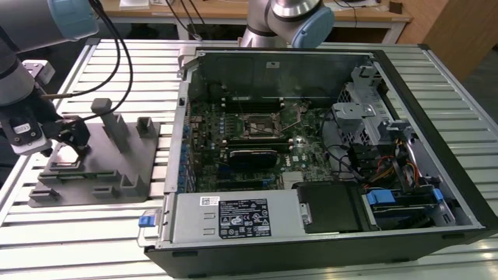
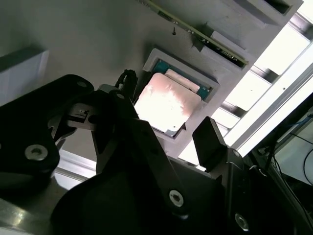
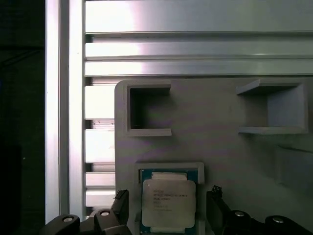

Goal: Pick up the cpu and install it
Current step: 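Pick up the cpu and move it towards the insertion slot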

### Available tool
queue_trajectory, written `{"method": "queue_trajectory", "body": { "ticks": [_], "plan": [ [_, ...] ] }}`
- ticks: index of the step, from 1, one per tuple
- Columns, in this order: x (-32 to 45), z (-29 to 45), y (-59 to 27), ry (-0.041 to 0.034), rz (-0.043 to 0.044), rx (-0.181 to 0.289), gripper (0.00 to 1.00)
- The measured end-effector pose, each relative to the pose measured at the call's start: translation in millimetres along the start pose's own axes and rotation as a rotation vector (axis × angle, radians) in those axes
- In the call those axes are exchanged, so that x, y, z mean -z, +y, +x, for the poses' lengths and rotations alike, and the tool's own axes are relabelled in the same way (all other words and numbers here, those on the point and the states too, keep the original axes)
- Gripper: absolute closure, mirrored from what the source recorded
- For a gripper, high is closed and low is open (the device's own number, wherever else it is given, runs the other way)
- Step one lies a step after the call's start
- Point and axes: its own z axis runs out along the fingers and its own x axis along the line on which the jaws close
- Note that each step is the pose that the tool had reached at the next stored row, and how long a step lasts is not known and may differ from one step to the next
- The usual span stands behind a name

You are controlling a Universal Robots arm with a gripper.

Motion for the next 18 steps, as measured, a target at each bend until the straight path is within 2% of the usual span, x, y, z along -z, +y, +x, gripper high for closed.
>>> {"method": "queue_trajectory", "body": {
  "ticks": [7, 8, 10, 18],
  "plan": [
    [-4.8, -0.2, 0.0, 0.0001, 0.0001, 0.0, 0.28],
    [-4.9, -0.2, 0.1, 0.0, 0.0001, 0.0, 0.35],
    [-5.0, 0.0, 0.2, 0.0, 0.0, 0.0, 0.35],
    [-5.0, 3.1, 0.1, -0.0095, -0.0002, 0.0, 0.35]
  ]
}}
